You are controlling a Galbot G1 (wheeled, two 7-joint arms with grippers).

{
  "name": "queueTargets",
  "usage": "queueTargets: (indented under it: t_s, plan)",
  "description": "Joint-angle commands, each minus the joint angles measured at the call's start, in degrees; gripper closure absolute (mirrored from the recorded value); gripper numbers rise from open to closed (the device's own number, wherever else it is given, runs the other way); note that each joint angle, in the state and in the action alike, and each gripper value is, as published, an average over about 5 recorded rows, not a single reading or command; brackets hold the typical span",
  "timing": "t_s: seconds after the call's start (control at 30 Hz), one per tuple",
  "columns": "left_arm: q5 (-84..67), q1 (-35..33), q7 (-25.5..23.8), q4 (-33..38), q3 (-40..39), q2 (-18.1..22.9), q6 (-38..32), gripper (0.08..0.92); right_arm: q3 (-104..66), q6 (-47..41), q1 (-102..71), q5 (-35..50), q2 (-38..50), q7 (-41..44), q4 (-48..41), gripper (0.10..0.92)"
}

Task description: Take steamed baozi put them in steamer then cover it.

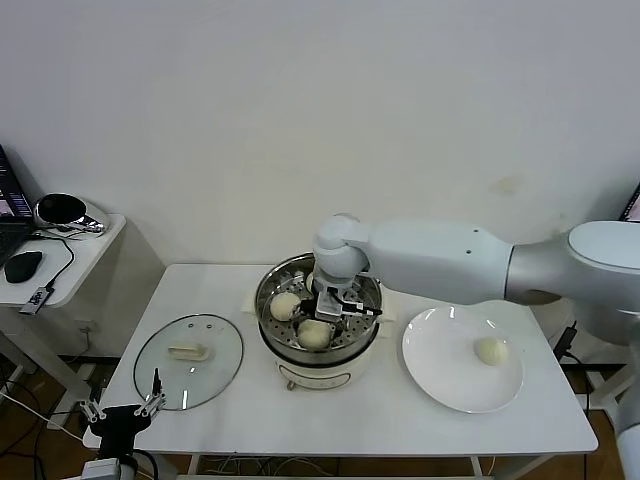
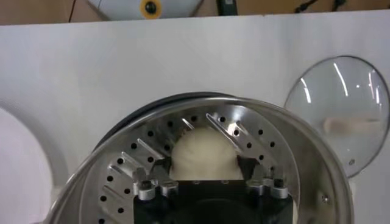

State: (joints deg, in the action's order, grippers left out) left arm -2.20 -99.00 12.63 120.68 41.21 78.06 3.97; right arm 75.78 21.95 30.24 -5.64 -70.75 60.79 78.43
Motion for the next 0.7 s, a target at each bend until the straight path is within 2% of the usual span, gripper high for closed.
queueTargets:
  t_s: [0.03, 0.13, 0.33, 0.53, 0.7]
  plan:
    - [-0.1, 0.3, 0.0, -0.1, -0.1, -0.2, 0.1, 0.177, -1.2, -5.2, 7.2, 4.9, 3.6, 1.9, 0.6, 0.203]
    - [-0.1, 0.4, -0.1, 0.0, -0.3, -0.5, 0.1, 0.177, -0.3, -13.0, 11.1, 8.5, 7.8, 2.5, 2.0, 0.203]
    - [-0.1, 0.9, -0.1, -0.3, -1.2, -1.1, 0.1, 0.177, 4.5, -38.0, 16.5, 19.0, 19.6, 1.2, 8.8, 0.203]
    - [-0.1, 1.3, -0.2, -0.3, -2.0, -1.6, 0.1, 0.177, 4.7, -45.6, 14.1, 17.9, 32.5, -0.6, 14.3, 0.203]
    - [0.0, 1.7, -0.2, -0.2, -2.1, -2.1, 0.2, 0.177, 2.7, -47.1, 8.1, 16.9, 41.7, -1.3, 15.1, 0.203]
